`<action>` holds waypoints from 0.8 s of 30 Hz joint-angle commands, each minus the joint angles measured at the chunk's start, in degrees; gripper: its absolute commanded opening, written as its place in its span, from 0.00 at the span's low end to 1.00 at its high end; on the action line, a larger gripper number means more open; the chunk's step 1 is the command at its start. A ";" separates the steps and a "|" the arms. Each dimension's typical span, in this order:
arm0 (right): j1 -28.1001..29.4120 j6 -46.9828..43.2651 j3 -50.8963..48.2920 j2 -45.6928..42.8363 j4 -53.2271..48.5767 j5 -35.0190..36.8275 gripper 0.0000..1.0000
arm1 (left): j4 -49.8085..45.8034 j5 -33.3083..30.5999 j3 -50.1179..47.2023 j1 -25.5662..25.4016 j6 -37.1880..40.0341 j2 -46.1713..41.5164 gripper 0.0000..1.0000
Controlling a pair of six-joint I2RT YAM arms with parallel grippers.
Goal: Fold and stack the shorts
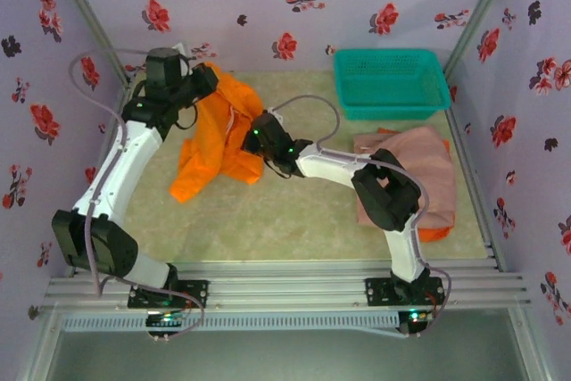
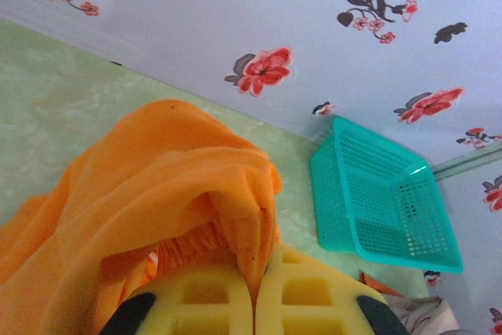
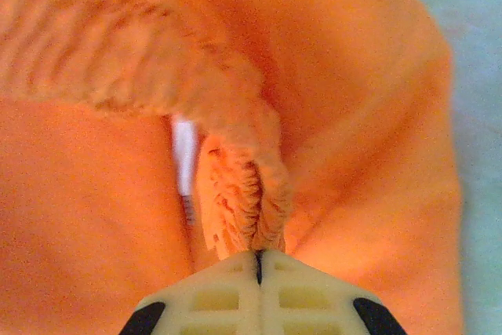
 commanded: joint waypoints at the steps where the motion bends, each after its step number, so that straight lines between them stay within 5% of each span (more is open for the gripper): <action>1: 2.39 -3.15 10.25 1.99 0.50 -5.79 0.00 | -3.88 0.95 6.29 4.26 5.57 -2.36 0.00; 10: 11.20 -0.26 56.18 20.98 -7.18 -20.12 0.00 | -14.55 -6.23 28.44 16.98 15.82 -2.73 0.00; 13: 12.01 1.52 62.47 21.46 -5.90 -23.32 0.00 | -17.24 -8.25 39.49 18.69 18.38 -0.31 0.00; 16: 12.20 2.20 57.81 16.39 -1.90 -26.26 0.00 | -17.63 -6.82 49.45 18.66 18.89 3.35 0.00; 21: 12.04 2.72 30.76 0.44 12.75 -22.93 0.00 | -14.05 2.94 58.30 16.02 16.40 9.91 0.00; 24: 11.43 1.47 15.16 -9.21 12.23 -17.17 0.00 | -12.23 5.35 57.34 10.05 18.55 13.17 0.00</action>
